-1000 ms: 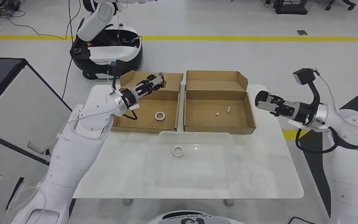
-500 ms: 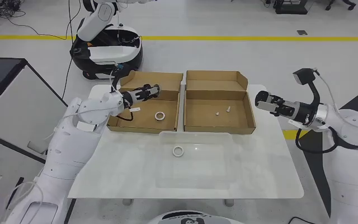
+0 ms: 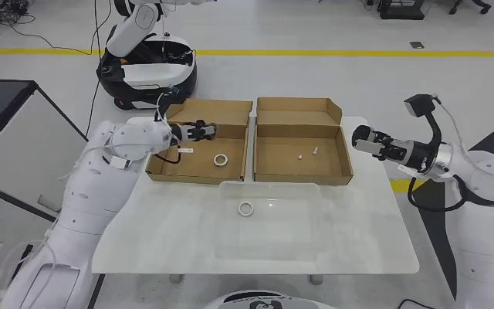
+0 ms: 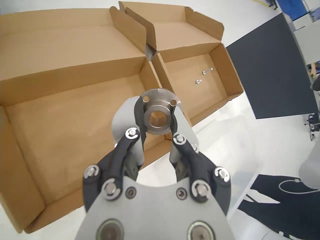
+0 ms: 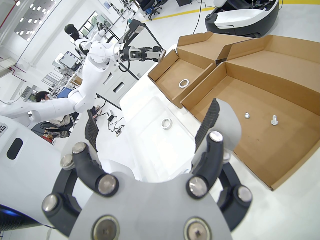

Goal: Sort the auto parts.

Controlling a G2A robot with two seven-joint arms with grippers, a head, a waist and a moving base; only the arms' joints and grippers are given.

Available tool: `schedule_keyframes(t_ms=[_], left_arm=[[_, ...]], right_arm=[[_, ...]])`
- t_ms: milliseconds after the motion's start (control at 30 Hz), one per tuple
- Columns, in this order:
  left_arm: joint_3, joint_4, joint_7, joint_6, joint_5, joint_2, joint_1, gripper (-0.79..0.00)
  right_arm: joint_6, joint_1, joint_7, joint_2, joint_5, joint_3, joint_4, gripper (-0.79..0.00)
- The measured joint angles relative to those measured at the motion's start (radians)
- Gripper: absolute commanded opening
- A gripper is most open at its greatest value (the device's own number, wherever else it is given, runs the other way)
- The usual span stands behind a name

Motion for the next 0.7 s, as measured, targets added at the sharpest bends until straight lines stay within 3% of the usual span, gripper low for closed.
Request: schedule_keyframes(t_ms=[433,700], left_arm=[[0.077,0.105,-0.002,-0.059,0.152,-0.006,-0.02,-0.785],[0.141,0.195,0.008,-0.098,0.244,-0.02,-0.067,-0.785]], right_arm=[[0.0,0.0,0.0,0.0,0.0,0.0,0.0,0.0],[0.0,0.0,0.0,0.0,0.0,0.0,0.0,0.0]])
